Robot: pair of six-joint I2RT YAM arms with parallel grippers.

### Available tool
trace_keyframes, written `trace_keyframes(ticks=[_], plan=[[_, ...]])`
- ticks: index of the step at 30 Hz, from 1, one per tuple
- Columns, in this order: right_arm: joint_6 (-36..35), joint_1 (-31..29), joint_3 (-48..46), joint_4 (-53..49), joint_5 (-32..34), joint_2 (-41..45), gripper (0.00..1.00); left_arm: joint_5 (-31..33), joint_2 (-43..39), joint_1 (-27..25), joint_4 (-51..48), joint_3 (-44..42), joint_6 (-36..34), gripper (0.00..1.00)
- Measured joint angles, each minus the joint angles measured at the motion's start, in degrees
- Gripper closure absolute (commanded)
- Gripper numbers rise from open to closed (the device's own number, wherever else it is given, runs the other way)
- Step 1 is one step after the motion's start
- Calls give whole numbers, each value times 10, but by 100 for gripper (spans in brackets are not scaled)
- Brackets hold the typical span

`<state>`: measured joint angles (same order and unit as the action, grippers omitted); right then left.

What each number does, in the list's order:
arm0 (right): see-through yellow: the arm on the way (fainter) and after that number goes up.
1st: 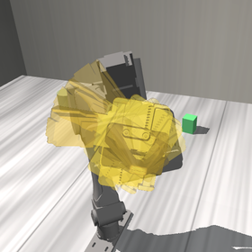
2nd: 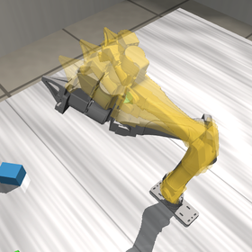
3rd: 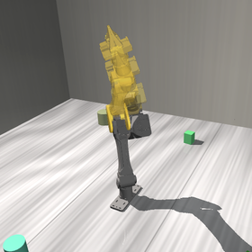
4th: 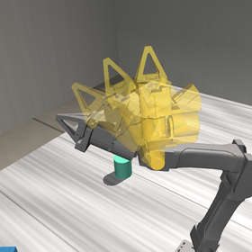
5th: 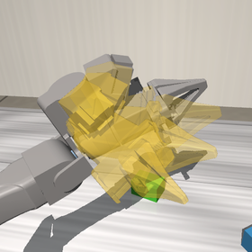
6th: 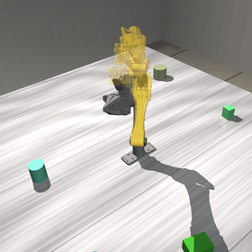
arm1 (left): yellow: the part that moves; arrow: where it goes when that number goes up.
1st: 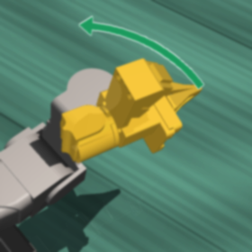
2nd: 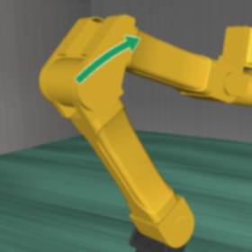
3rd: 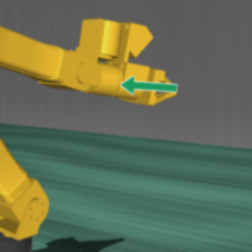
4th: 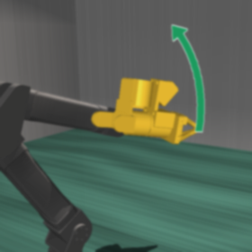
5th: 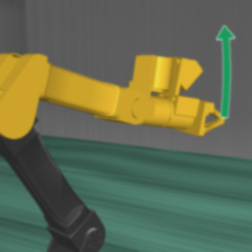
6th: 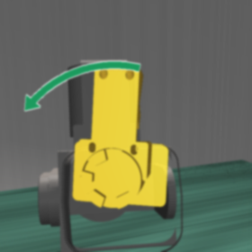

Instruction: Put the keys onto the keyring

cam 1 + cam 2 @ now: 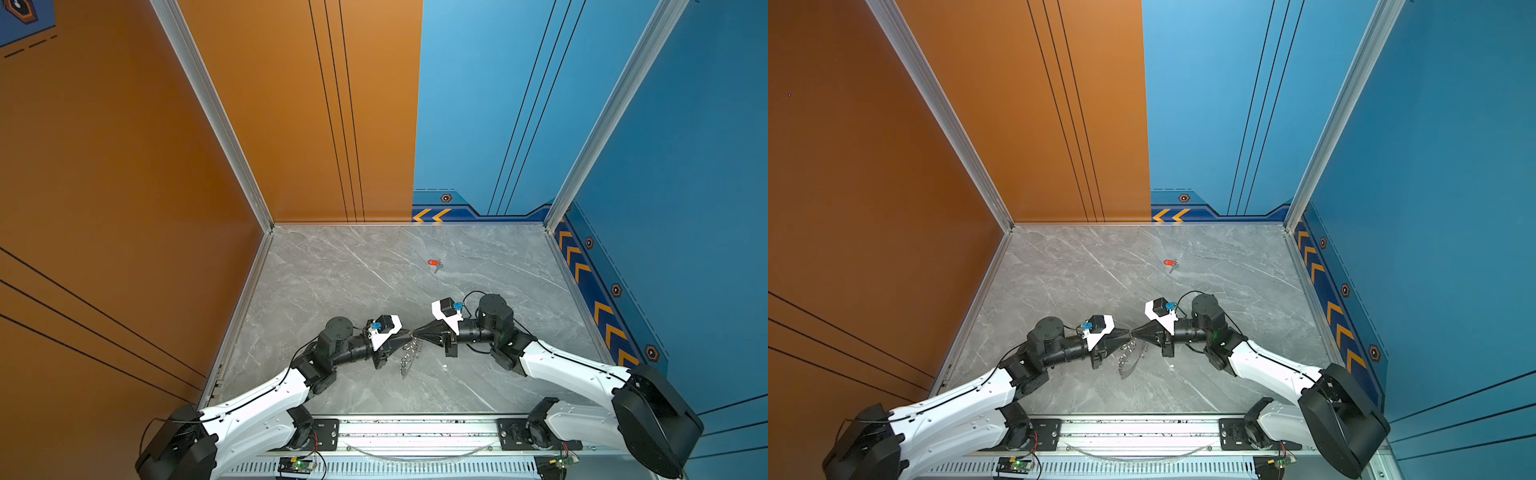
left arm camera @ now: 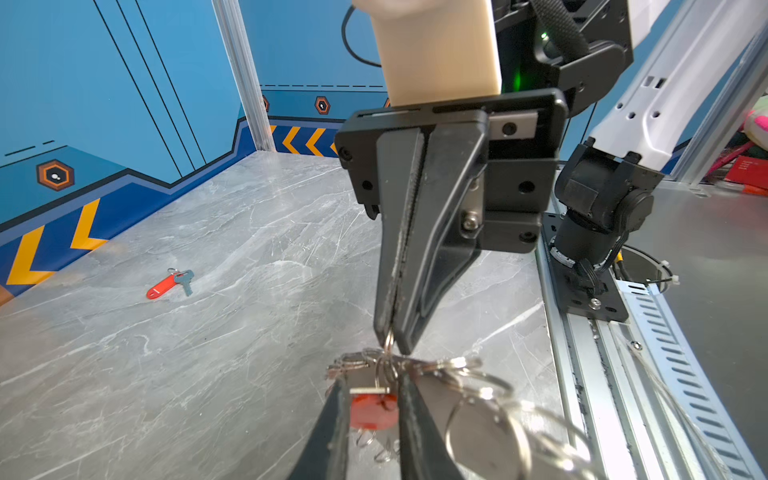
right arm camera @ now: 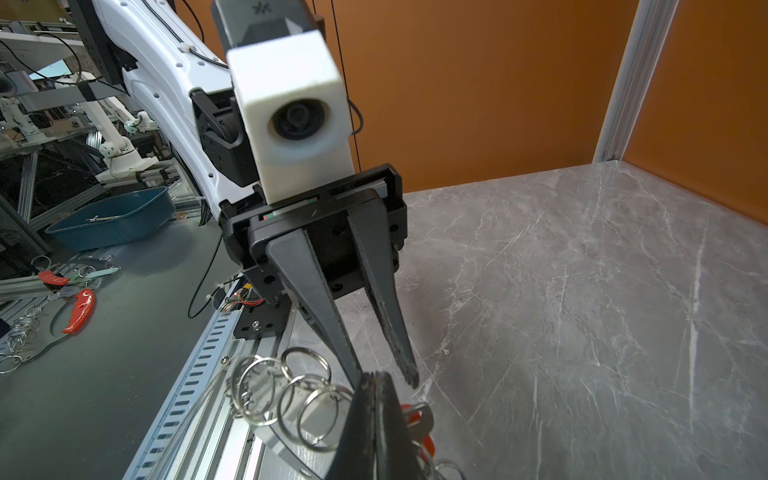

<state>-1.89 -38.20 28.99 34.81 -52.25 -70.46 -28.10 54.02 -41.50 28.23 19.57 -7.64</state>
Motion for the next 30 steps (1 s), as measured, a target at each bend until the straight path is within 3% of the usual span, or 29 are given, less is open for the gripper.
trace_keyframes(ticks=[12, 16, 21, 24, 30], plan=[[-19, -11, -5, 23, 15, -25, 100, -41, 30, 11, 7, 0, 15, 99], [-32, -11, -6, 18, 17, -24, 97, -41, 31, 11, 7, 0, 15, 100], [-105, -16, 25, -118, 42, 2, 87, -41, 43, 7, -7, 2, -2, 100], [-153, -16, 64, -219, 57, 12, 86, -40, 51, 5, -21, 7, -16, 100], [-198, -31, 89, -312, 75, 9, 85, -41, 54, -1, -37, 11, -28, 100]])
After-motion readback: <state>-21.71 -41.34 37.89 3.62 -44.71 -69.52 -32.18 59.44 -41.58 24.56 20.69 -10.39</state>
